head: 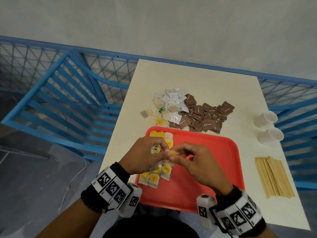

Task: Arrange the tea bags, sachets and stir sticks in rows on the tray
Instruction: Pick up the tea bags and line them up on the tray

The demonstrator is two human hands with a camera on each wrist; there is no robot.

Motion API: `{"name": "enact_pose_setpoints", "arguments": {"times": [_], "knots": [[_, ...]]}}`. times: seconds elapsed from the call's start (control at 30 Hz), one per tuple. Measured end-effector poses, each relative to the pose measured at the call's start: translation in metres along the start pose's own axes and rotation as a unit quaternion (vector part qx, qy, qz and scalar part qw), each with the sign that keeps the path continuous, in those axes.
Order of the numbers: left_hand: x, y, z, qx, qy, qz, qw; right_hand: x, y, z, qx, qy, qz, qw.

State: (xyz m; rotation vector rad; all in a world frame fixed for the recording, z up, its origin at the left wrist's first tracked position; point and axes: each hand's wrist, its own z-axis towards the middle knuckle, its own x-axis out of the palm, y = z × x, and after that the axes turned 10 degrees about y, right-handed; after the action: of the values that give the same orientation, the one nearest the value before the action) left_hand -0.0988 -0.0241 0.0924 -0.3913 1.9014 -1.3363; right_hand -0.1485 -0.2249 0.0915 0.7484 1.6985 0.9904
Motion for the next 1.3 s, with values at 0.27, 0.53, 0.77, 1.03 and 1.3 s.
{"name": "enact_pose_setpoints", "arguments": {"times": [0.27,0.53,0.77,1.03,1.3], "knots": [[0.025,0.069,-0.015,-0.141,0.021,0.068,0.987,0.042,-0.067,-0.002,0.118,0.041,-0.007,0.992],[0.048,0.122,-0.035,-0.258,0.118,0.081,0.955,0.083,-0.111,0.005,0.202,0.109,-0.069,0.971],[0.052,0.127,-0.031,-0.246,0.121,0.062,0.960,0.091,-0.115,0.009,0.232,0.027,-0.089,0.968],[0.057,0.130,-0.032,-0.262,0.145,0.073,0.951,0.090,-0.114,0.002,0.196,0.033,-0.114,0.973],[0.049,0.117,-0.026,-0.220,0.102,0.003,0.970,0.075,-0.100,0.002,0.158,0.001,-0.090,0.983]]}}
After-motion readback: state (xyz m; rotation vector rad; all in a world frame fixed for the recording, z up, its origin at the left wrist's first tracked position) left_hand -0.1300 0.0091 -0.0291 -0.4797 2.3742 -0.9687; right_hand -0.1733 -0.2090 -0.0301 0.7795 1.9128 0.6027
